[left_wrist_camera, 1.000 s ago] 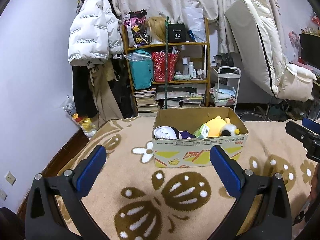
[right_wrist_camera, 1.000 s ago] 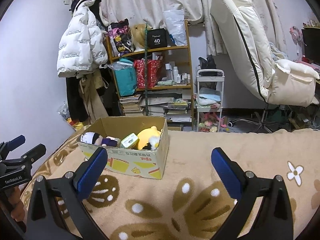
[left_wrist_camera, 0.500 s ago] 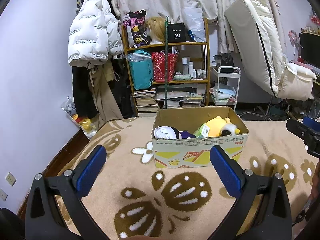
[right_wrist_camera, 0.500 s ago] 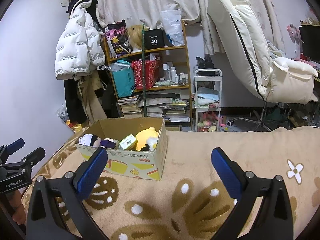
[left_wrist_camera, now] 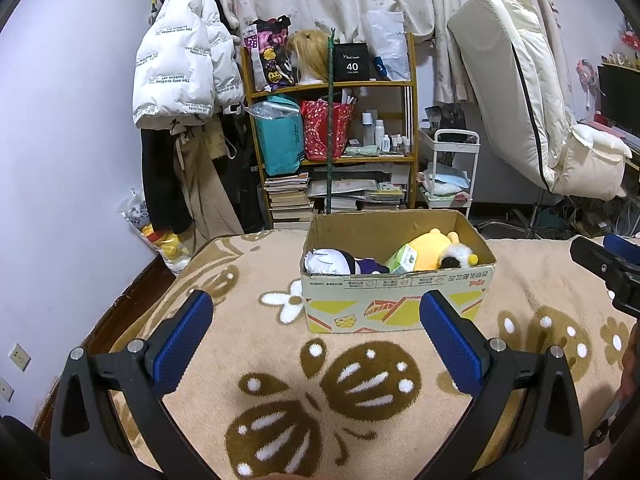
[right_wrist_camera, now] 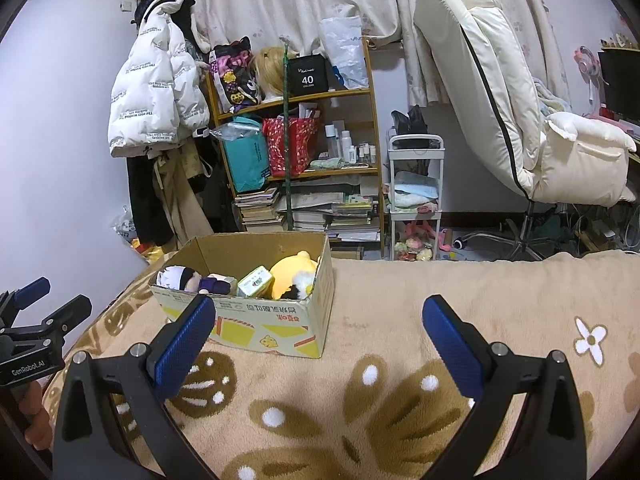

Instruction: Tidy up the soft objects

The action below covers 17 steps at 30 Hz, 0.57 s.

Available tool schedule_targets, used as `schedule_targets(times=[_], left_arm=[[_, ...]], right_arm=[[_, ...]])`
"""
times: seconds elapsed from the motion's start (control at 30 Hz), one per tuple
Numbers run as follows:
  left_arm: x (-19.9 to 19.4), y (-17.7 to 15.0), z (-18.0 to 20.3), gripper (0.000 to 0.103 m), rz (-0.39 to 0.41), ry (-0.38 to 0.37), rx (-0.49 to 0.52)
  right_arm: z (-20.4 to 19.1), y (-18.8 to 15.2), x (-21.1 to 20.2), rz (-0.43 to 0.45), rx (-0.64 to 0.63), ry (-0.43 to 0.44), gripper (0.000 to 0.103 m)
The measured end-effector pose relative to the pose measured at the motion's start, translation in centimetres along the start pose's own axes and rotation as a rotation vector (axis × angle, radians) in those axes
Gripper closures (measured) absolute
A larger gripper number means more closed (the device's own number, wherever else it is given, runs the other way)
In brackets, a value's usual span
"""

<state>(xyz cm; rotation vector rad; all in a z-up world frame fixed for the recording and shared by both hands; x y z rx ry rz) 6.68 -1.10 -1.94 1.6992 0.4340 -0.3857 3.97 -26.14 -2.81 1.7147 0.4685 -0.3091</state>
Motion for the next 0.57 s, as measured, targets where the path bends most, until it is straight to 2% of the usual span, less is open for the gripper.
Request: schedule_targets(times=[0.57], left_arm=[[0.18,-0.25,0.74,0.001,-0.01,-0.007,0.002]], right_arm=[[-0.02,0.0,0.03,0.001,0.0,-0.002,0.0]])
Point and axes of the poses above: each gripper's, at about its wrist camera, not at the fingertips, and x roughly the way its jaws point, z to its right, y to its top, the point moved 4 cm from there along x, roughly the way its jaws point, and after that the axes turned 6 degrees about y, right-handed, at the moved point
